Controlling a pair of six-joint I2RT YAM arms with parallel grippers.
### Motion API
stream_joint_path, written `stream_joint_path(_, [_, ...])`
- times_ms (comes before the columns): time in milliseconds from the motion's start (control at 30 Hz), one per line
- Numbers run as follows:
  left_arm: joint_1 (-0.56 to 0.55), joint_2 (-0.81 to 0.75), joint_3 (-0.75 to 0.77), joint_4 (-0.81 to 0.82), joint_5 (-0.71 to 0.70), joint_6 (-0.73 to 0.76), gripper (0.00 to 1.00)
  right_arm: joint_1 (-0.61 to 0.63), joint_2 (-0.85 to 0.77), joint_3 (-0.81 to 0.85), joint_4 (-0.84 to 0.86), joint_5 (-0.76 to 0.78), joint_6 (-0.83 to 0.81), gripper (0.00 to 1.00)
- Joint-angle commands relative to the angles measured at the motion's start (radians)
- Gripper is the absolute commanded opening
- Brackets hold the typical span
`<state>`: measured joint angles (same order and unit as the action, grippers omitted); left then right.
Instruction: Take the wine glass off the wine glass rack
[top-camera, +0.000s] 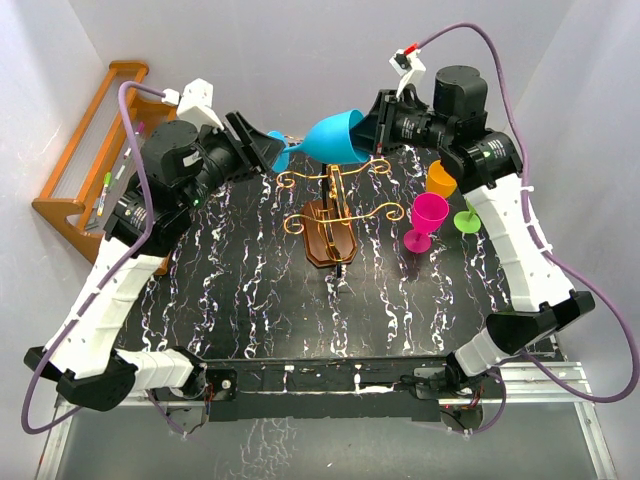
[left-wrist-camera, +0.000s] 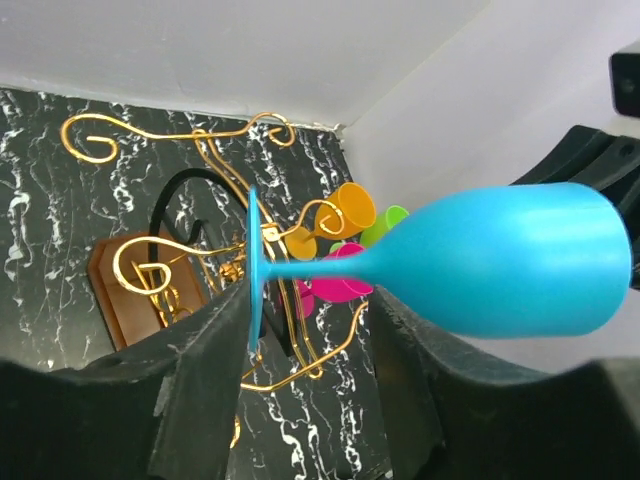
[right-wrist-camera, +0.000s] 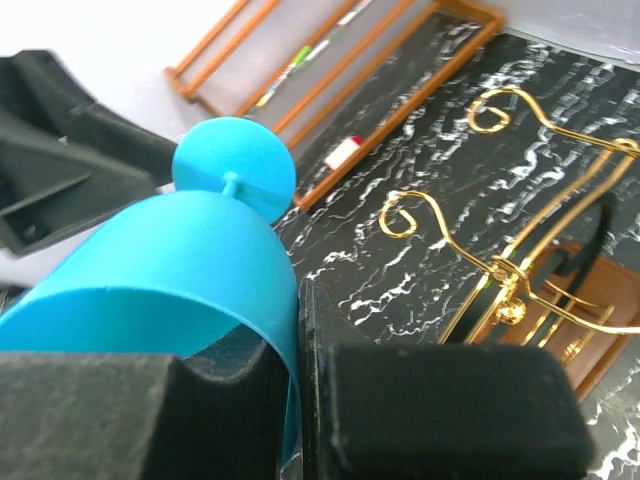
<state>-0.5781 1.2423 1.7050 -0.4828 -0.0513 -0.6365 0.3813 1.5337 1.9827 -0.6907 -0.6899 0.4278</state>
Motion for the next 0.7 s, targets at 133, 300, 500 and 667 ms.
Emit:
stream_joint_path(133, [-0.004,-0.062,-0.018,-0.061,-0.207,-0.021,0.53,-0.036,-0.083,0.116,-0.072,0.647,-0.003,0.08])
stream_joint_path(300, [-0.002,-0.102,-0.073,-0.015,-0.239,-0.024,0.51,-0.078,-0.164,0.072,-0.15,1.093,-0.026,0.08])
stream_joint_path(500, [-0.003,-0.073,-0.077,-0.022,-0.175,-0.017,0.5,-0.235,-0.173,0.059,-0.407,1.265,0.001,0.08])
stream_joint_path(667, [-0.003,-0.086,-0.111,-0.027,-0.139,-0.015,0.49,-0.413,-0.261,-0.087,-0.51,1.177,0.005,0.08])
